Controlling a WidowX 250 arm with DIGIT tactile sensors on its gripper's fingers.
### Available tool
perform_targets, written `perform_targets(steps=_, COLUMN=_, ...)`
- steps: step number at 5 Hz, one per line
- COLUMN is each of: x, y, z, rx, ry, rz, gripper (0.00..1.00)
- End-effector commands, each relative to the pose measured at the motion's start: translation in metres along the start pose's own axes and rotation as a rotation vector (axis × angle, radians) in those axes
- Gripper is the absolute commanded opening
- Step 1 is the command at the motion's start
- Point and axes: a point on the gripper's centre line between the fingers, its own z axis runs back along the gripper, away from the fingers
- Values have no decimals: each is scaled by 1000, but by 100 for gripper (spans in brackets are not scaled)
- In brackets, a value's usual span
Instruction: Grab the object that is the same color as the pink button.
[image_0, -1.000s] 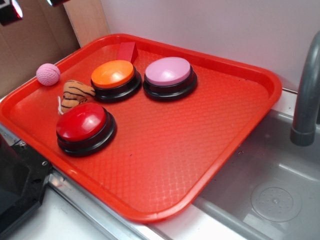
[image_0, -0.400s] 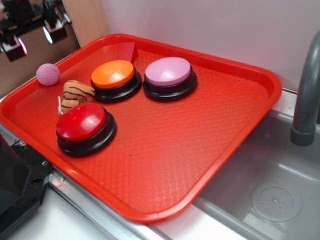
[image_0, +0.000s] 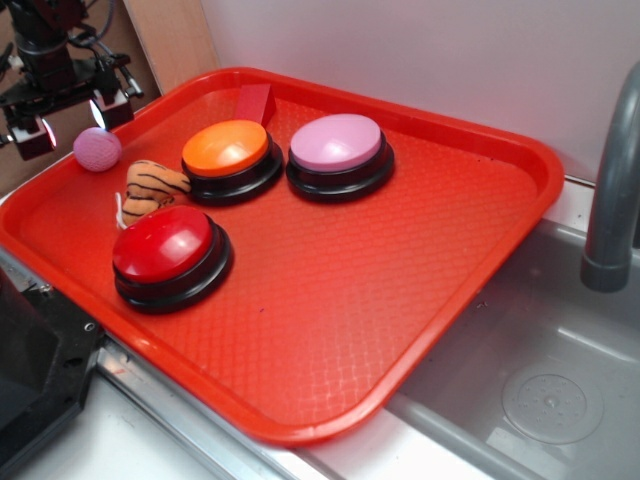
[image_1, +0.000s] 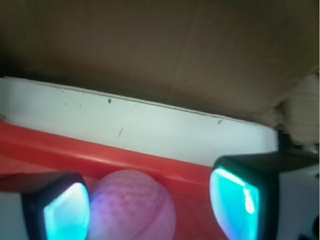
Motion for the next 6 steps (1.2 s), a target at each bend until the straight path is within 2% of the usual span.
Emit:
perform_targets(steps=1, x=-1, y=18, z=-8, rx=-14, ry=-36, rz=26, gripper=8)
perform_targets(steps=2, x=-3, y=12, z=-11, rx=-25, ry=-16, rz=12, gripper=0)
perform_targets(steps=3, x=1, y=1, z=8, rx=-43, ry=52, rz=-36, gripper=0)
perform_targets(steps=4, x=4, y=-10, z=45, rx=-131, ry=98, rz=-126, gripper=0)
perform_targets(steps=5, x=-3, y=-19, z=89, rx=-218, ry=204, rz=-332, gripper=0)
perform_targets(steps=6, x=-33, y=-24, z=131, rx=-307, ry=264, rz=-515, gripper=0)
